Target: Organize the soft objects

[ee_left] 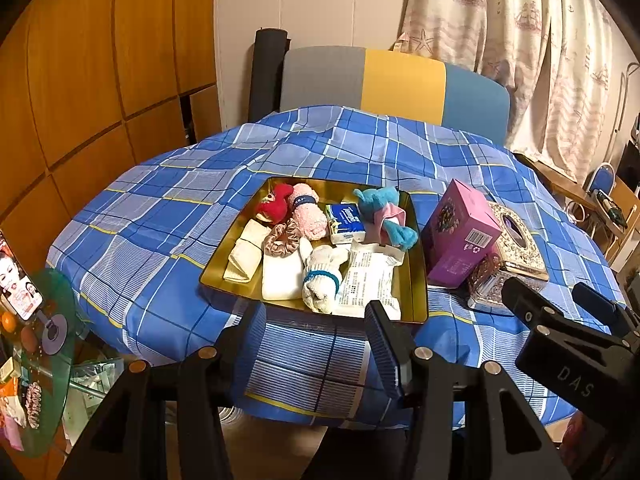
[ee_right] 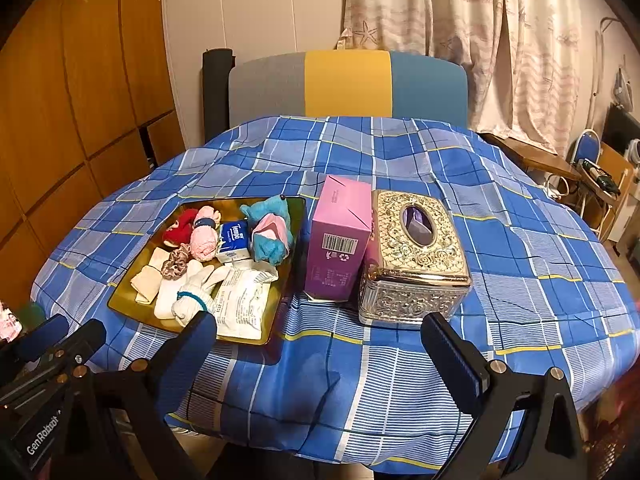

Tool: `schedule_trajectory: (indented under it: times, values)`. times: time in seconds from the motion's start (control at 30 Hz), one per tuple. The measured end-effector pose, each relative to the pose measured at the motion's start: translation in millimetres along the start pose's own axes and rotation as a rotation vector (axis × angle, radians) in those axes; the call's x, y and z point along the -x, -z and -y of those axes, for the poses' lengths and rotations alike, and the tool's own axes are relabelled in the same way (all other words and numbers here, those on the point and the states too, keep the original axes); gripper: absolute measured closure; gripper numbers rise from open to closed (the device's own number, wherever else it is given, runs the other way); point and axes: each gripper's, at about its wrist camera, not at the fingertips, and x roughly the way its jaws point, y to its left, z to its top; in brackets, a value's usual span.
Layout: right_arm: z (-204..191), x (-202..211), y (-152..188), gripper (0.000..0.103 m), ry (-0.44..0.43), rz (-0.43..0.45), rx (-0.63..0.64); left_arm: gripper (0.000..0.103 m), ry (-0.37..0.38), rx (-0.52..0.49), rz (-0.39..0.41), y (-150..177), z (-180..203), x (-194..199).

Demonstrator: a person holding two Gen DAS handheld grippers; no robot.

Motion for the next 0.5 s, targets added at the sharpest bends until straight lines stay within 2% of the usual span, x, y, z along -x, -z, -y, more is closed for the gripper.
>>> schedule_trajectory:
  times: [0.4,0.5]
  values:
    - [0.5,-3.1,0.9,0.0,-0.002,-0.006,0.002,0.051,0.002,-0.004,-0.016,1.0,-0.8,-5.0]
    - [0.8,-2.8,0.9,0.0,-0.002,-0.006,0.001,0.051,-0.024,-0.006,-0.003,1.6,-1.1,-4.4]
